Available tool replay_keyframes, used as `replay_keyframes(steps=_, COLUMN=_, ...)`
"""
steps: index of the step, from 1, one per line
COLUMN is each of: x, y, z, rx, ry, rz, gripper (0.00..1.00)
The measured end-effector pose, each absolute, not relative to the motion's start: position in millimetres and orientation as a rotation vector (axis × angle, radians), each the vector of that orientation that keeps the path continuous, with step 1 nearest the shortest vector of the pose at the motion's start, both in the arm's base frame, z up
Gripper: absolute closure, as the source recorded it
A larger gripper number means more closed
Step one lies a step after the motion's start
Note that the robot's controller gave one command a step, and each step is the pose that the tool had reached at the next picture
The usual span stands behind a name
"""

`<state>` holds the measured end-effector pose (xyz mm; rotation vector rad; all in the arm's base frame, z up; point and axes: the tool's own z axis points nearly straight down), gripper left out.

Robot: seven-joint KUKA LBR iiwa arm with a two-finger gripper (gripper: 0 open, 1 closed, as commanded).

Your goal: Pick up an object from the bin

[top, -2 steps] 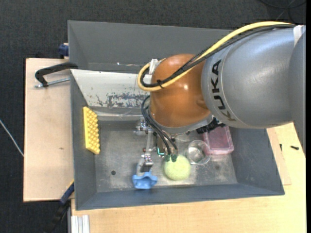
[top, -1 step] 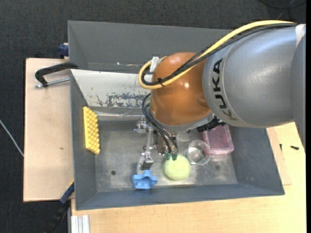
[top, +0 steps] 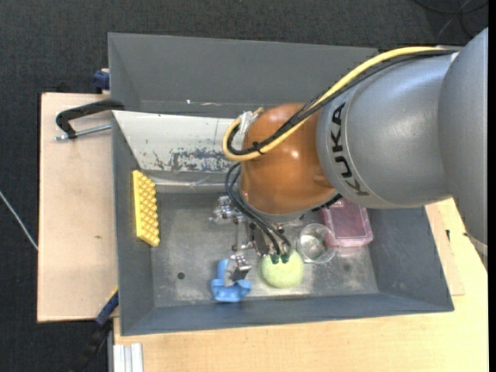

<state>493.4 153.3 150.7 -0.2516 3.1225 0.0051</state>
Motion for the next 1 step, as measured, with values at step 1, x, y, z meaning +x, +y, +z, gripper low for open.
replay_keyframes(steps=1, x=492.8, y=143.5, z=115.7, rx=-0.522, ry=3.099, rz=0.002, gripper=0.00)
